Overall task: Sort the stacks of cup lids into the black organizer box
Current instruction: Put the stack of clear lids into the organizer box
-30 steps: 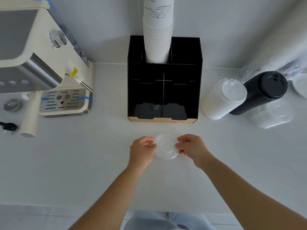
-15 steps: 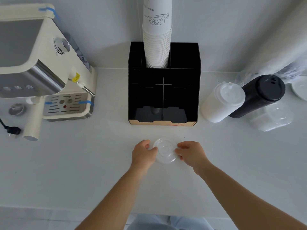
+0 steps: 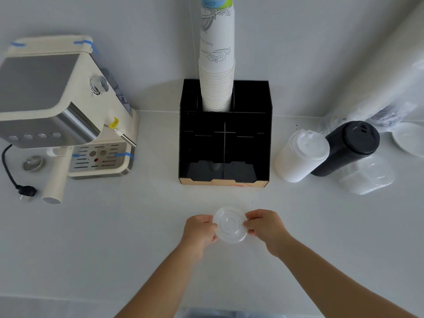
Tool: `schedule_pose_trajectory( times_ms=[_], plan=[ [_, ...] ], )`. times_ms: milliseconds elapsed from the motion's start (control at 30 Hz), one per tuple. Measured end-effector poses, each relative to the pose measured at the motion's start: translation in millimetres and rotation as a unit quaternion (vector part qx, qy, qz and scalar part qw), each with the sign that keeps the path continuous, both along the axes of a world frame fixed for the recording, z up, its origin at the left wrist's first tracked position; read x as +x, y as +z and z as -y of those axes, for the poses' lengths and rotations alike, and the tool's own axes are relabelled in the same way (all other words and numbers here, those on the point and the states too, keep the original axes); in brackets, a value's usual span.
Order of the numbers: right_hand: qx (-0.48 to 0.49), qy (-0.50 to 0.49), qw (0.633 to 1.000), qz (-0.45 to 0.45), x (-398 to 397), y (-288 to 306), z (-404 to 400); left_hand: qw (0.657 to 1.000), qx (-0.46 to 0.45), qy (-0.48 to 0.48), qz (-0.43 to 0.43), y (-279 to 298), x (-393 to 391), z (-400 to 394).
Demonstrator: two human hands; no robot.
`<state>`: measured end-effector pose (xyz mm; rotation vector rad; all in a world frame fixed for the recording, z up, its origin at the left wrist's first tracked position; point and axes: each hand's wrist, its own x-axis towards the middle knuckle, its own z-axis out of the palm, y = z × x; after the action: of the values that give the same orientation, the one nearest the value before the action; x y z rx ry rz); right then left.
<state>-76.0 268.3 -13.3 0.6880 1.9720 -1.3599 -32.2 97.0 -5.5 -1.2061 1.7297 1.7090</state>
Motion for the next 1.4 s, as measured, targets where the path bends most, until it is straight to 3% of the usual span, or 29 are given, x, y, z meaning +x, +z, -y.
schedule_pose_trajectory(
  times_ms=[333,533,800,1067,1200,1333,1400],
  plan=[
    [-0.060,-0.003,0.998,-0.024,-21,37,-18,1.000,0.009,-0.010,-0.003,25,-11,-5],
    [-0.062,0.017,0.994,-0.090,-48,54,-26,0.995,-0.047,-0.010,-0.089,50,-28,-14],
    [0.054,0.118,0.976,-0.177,-103,82,-17,0.986,-0.077,0.010,-0.151,57,-62,-30],
    [0.178,0.240,0.932,-0.205,-155,79,6,0.988,-0.054,0.024,-0.142,62,-86,-41],
    [0.220,0.285,0.909,-0.209,-168,71,17,0.995,-0.018,0.028,-0.098,66,-98,-42],
    [0.263,0.332,0.886,-0.188,-170,69,26,0.993,0.087,0.050,-0.064,60,-106,-46],
    [0.254,0.325,0.896,-0.166,-171,66,31,0.990,0.114,0.063,-0.056,56,-112,-47]
  ],
)
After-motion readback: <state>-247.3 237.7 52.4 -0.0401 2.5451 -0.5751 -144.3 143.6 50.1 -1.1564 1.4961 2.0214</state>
